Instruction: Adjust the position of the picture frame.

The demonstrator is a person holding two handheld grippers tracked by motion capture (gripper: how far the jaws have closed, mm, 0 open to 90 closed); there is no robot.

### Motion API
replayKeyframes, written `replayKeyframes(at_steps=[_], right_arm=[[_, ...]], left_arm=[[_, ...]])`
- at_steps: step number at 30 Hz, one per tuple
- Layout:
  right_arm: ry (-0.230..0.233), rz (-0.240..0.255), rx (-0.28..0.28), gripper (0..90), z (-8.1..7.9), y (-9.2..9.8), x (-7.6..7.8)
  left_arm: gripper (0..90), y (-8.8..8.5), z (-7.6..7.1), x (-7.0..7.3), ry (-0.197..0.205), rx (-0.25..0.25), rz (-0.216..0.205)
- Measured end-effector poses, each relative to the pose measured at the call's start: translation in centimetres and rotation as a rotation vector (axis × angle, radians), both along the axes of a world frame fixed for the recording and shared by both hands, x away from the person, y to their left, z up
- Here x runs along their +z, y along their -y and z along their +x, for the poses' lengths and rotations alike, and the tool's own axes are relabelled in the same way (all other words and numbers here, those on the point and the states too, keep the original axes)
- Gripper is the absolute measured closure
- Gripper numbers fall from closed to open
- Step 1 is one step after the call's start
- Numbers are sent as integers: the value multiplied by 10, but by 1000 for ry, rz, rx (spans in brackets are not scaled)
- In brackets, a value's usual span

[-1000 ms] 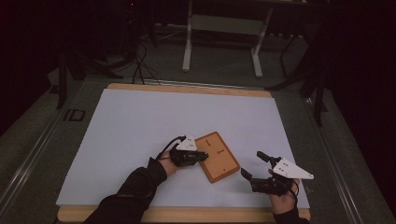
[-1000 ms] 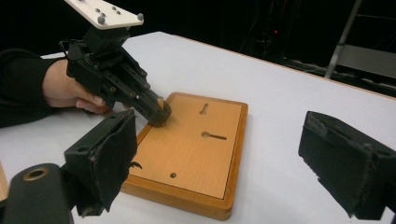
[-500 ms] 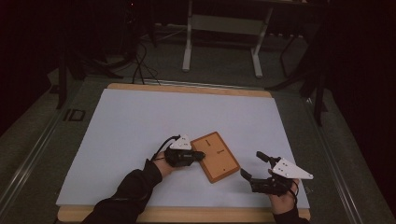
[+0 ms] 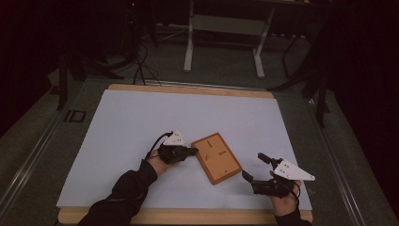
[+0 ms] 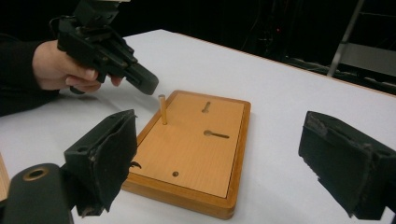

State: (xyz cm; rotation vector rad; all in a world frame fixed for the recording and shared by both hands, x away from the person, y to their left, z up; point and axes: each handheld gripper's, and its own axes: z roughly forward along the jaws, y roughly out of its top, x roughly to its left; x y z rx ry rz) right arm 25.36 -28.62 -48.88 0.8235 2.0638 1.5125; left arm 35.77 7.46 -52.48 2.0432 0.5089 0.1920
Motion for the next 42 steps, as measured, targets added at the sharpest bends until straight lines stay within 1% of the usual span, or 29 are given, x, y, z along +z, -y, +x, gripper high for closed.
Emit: replayKeyframes(at_steps=[1, 3, 4, 5, 7, 8, 10, 12, 13, 14, 15, 16, 17, 18, 20, 22, 23, 24, 27, 31, 33, 37, 42], right_arm=[[0, -1, 1, 111, 0, 0, 0], [0, -2, 3, 111, 0, 0, 0], [0, -2, 3, 111, 0, 0, 0], [1, -1, 2, 111, 0, 0, 0], [-3, 2, 2, 111, 0, 1, 0], [-2, 2, 0, 111, 0, 1, 0], [-1, 4, 0, 111, -1, 2, 0], [-2, 6, -1, 111, 0, 2, 0], [-4, 7, -1, 111, 0, 2, 0], [-5, 5, 0, 111, 0, 2, 0], [-5, 5, 0, 111, 0, 2, 0], [-3, 4, 1, 111, 0, 1, 0], [-3, 2, 2, 111, 0, 1, 0], [-2, -1, 1, 111, 0, 1, 0], [-3, 3, 3, 111, 0, 1, 0], [-6, 4, 2, 111, 0, 1, 0], [-6, 4, 2, 111, 0, 1, 0], [-4, 3, 2, 111, 0, 1, 0], [-4, 3, 2, 111, 0, 1, 0], [-4, 5, 2, 111, 0, 1, 0], [-3, 6, 2, 111, 0, 1, 0], [-5, 5, 4, 111, 0, 1, 0], [-4, 6, 10, 111, -1, 1, 0]], left_arm=[[899, 1, 3, 1, -7, 0, 5], [900, 3, 8, 3, -8, 8, 16], [900, 5, 10, 3, -15, 1, 20], [900, 6, 11, 2, -6, 4, 27], [900, 8, 13, 1, -10, 3, 34], [900, 7, 13, -1, -5, 10, 40], [900, 4, 13, -4, -13, 14, 50], [900, -1, 15, -8, -29, 26, 56], [900, -4, 15, -9, -28, 39, 69], [900, -6, 16, -10, -45, 45, 74], [900, -8, 16, -11, -46, 55, 83], [900, -9, 16, -11, -36, 63, 91], [900, -10, 17, -12, -43, 71, 107], [900, -11, 17, -12, -40, 73, 116], [900, -12, 17, -14, -52, 74, 126], [900, -10, 18, -16, -61, 89, 145], [900, -9, 18, -16, -70, 86, 149], [900, -9, 19, -17, -68, 90, 154], [900, -5, 20, -19, -73, 94, 159], [900, -3, 23, -21, -88, 101, 167], [900, -3, 24, -21, -87, 103, 163], [900, 0, 26, -20, -84, 106, 178], [900, 8, 30, -19, -88, 113, 180]])
